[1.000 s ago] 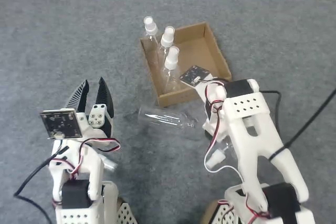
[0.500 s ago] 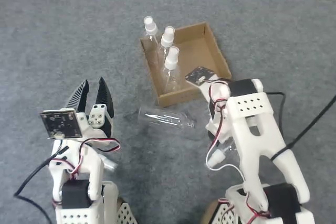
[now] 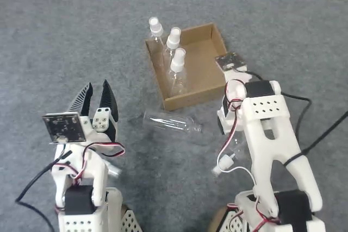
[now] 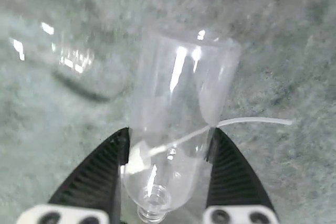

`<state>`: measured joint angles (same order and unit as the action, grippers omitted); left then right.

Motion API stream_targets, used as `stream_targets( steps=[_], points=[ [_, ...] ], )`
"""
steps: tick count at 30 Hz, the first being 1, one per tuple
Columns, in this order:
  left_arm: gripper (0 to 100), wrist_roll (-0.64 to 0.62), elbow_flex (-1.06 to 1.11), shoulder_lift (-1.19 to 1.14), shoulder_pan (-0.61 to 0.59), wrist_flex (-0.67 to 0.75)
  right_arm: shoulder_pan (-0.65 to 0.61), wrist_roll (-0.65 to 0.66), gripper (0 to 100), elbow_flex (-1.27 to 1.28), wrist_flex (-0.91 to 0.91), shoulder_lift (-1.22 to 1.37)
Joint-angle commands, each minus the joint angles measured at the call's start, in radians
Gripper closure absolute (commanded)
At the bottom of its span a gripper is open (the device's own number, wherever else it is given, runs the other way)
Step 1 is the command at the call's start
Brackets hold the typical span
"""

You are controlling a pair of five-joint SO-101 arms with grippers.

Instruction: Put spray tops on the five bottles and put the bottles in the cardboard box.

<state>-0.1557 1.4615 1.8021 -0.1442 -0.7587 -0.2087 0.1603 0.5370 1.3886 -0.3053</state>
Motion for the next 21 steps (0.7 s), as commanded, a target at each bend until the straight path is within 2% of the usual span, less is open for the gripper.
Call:
stream_targets(
  steps=[1, 14, 21],
  points=[
    [89, 0.012, -0.008, 0.015, -0.006, 0.034, 0.012, -0.121, 94.2, -0.060, -0.054, -0.048],
    [89, 0.012, -0.007, 0.015, -0.006, 0.034, 0.012, -0.480, 94.6, -0.055, -0.061, -0.047],
    [89, 0.012, -0.007, 0.015, -0.006, 0.034, 0.012, -0.578, 94.6, -0.055, -0.061, -0.047]
  ],
)
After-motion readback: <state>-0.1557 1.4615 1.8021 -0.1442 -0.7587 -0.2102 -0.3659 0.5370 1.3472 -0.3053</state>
